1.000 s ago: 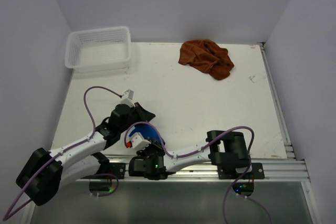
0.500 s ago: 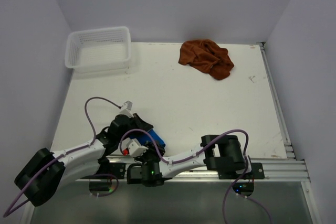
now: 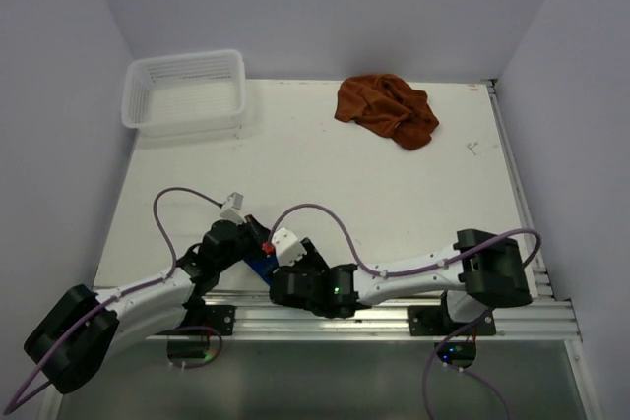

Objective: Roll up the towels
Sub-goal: Roll the towel

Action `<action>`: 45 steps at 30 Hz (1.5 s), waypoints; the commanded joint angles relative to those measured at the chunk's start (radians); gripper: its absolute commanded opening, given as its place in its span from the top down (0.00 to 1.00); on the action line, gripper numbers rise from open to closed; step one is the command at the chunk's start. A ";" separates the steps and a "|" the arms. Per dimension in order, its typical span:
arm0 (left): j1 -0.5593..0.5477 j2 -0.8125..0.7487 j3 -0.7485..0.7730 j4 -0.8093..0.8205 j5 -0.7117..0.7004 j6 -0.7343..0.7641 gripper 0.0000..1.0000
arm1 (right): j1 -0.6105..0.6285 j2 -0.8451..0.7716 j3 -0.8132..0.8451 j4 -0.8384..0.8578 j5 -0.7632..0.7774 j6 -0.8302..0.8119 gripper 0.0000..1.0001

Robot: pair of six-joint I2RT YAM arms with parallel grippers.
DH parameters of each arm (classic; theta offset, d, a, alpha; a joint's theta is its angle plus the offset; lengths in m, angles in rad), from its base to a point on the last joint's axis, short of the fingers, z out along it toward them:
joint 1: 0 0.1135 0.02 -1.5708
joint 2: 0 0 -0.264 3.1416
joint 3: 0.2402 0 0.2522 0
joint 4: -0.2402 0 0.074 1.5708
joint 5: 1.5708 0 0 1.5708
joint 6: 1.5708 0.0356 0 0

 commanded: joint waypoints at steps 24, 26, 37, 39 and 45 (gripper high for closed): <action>-0.007 -0.159 -0.102 -0.219 -0.034 0.017 0.88 | -0.293 -0.064 -0.277 0.460 -0.649 0.210 0.32; -0.006 -0.159 -0.104 -0.218 -0.035 0.017 0.88 | -0.293 -0.062 -0.280 0.461 -0.650 0.205 0.37; -0.007 -0.177 -0.004 -0.270 -0.034 0.088 0.83 | -0.273 -0.105 -0.277 0.394 -0.523 0.162 0.76; -0.006 -0.162 0.058 -0.325 -0.067 0.132 0.79 | -0.255 -0.113 -0.274 0.381 -0.436 0.161 0.78; -0.007 -0.177 0.148 -0.385 -0.108 0.169 0.67 | -0.204 -0.070 -0.176 0.196 -0.183 0.146 0.77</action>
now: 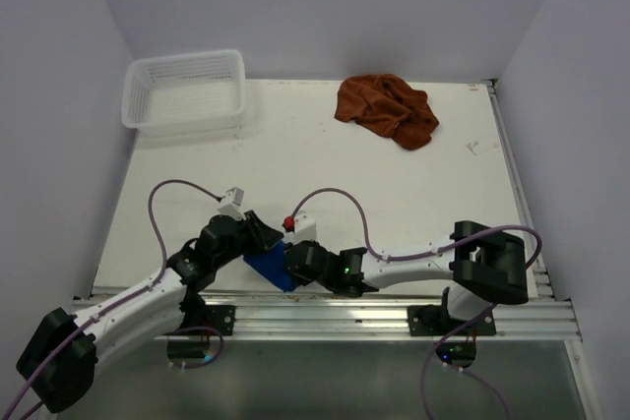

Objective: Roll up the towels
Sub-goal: Roll the towel

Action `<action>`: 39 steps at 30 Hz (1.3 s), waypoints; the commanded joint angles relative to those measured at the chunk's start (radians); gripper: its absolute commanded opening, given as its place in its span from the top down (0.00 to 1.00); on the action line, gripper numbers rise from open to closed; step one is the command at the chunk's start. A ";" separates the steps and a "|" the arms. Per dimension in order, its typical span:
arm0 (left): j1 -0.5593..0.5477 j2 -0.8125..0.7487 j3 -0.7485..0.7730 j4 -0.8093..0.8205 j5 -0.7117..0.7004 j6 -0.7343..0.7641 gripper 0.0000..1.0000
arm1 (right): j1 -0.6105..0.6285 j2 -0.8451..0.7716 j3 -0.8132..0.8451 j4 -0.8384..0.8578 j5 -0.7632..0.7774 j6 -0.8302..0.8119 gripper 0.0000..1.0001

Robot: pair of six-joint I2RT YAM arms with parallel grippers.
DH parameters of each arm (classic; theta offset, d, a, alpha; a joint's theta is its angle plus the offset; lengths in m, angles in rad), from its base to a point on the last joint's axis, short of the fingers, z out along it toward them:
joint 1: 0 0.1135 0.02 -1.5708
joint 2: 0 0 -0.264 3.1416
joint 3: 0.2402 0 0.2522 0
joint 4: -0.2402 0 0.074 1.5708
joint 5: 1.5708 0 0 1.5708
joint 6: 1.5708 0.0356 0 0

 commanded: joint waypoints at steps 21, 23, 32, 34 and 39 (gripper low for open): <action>0.003 0.054 0.150 -0.040 -0.024 0.013 0.58 | 0.244 0.325 0.375 -0.417 0.671 -0.160 0.71; 0.003 0.035 0.133 -0.027 -0.009 -0.012 0.58 | 0.257 0.363 0.410 -0.451 0.690 -0.149 0.70; 0.003 0.018 0.015 0.052 0.042 -0.081 0.58 | 0.270 0.425 0.504 -0.549 0.691 -0.118 0.66; 0.001 0.029 -0.005 0.072 0.042 -0.089 0.58 | 0.270 0.416 0.497 -0.538 0.676 -0.118 0.65; 0.003 0.063 -0.042 0.108 0.032 -0.090 0.58 | 0.270 0.391 0.475 -0.518 0.653 -0.112 0.57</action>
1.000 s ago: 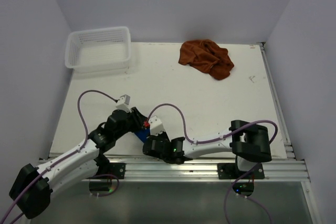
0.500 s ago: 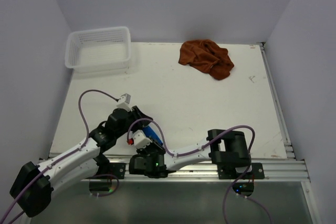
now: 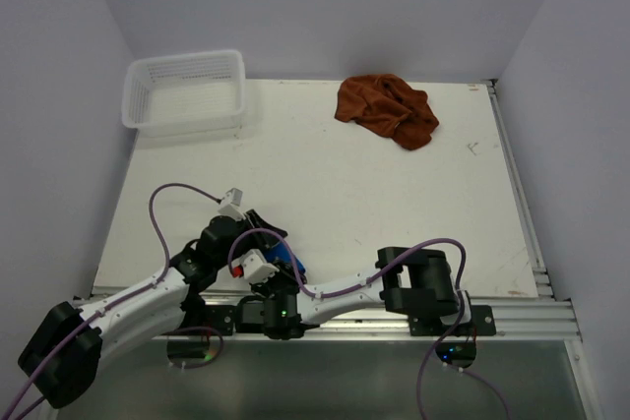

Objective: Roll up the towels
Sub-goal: Roll the towel

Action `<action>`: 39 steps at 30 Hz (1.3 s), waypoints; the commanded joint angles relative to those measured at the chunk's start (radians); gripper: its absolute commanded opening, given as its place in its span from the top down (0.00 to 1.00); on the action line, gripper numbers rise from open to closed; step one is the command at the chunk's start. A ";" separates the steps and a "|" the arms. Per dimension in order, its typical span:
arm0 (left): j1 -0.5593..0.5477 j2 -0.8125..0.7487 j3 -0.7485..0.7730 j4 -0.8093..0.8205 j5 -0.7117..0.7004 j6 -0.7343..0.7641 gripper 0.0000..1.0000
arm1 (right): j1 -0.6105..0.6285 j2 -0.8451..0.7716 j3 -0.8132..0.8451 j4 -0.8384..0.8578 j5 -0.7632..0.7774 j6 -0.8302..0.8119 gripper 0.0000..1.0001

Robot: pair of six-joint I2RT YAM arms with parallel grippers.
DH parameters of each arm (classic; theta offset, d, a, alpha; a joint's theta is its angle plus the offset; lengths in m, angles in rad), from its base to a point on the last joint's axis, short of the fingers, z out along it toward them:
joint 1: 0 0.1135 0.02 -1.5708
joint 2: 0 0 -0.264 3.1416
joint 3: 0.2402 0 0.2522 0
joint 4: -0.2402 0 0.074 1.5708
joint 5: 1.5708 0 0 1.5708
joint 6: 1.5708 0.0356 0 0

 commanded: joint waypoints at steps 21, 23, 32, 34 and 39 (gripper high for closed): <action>0.000 -0.021 -0.070 -0.013 -0.012 0.001 0.58 | -0.203 -0.455 -0.390 0.484 -0.592 0.001 0.16; 0.000 -0.030 -0.074 -0.022 -0.013 0.001 0.58 | -0.221 -0.448 -0.413 0.536 -0.658 0.001 0.10; 0.001 -0.073 -0.088 -0.069 -0.018 0.006 0.59 | -0.226 -0.338 -0.407 0.558 -0.696 0.007 0.09; 0.001 -0.084 -0.094 -0.079 -0.017 0.006 0.59 | -0.226 -0.321 -0.408 0.558 -0.698 0.008 0.09; 0.000 -0.111 -0.111 -0.102 -0.018 0.008 0.59 | -0.227 -0.311 -0.402 0.546 -0.672 0.004 0.09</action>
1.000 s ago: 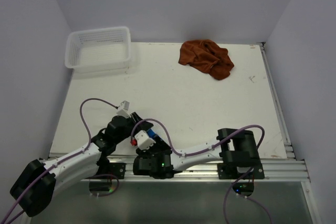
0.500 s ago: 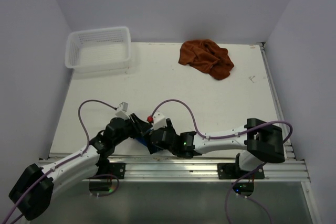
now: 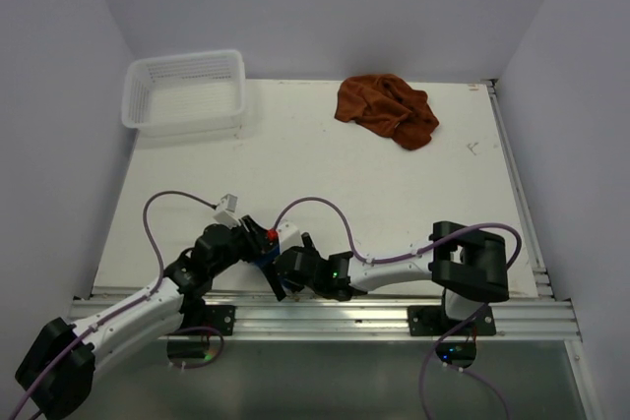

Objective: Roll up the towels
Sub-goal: Roll the towel

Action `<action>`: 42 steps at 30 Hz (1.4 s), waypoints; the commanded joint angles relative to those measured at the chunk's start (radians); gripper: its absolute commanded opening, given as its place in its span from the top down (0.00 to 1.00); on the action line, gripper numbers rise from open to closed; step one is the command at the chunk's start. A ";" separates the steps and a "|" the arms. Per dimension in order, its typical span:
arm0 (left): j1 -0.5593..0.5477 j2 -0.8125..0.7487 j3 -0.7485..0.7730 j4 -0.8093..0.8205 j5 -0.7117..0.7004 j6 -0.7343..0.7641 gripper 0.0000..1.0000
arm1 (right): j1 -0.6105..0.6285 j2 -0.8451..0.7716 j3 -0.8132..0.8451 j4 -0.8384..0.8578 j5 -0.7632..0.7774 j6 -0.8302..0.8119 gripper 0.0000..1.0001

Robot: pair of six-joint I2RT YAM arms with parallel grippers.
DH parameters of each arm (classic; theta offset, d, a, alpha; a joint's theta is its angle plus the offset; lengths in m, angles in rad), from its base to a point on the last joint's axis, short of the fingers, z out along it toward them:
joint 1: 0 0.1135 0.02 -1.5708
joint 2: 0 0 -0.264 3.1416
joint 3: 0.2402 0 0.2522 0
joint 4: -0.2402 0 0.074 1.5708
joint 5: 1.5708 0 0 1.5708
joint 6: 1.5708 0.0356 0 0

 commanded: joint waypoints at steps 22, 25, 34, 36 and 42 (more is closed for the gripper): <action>0.000 -0.019 0.065 -0.222 -0.078 0.054 0.56 | 0.108 0.076 0.098 -0.094 0.237 -0.063 0.61; 0.000 -0.017 0.169 -0.313 -0.128 0.105 0.46 | 0.108 0.068 0.089 -0.080 0.223 -0.073 0.62; 0.003 0.000 0.381 -0.502 -0.230 0.207 0.32 | 0.108 0.022 0.066 -0.101 0.317 -0.081 0.69; 0.003 0.009 0.427 -0.562 -0.233 0.221 0.32 | 0.108 0.022 0.078 -0.149 0.386 -0.028 0.71; 0.003 0.024 0.527 -0.721 -0.268 0.232 0.28 | 0.104 0.085 0.190 -0.284 0.531 0.088 0.69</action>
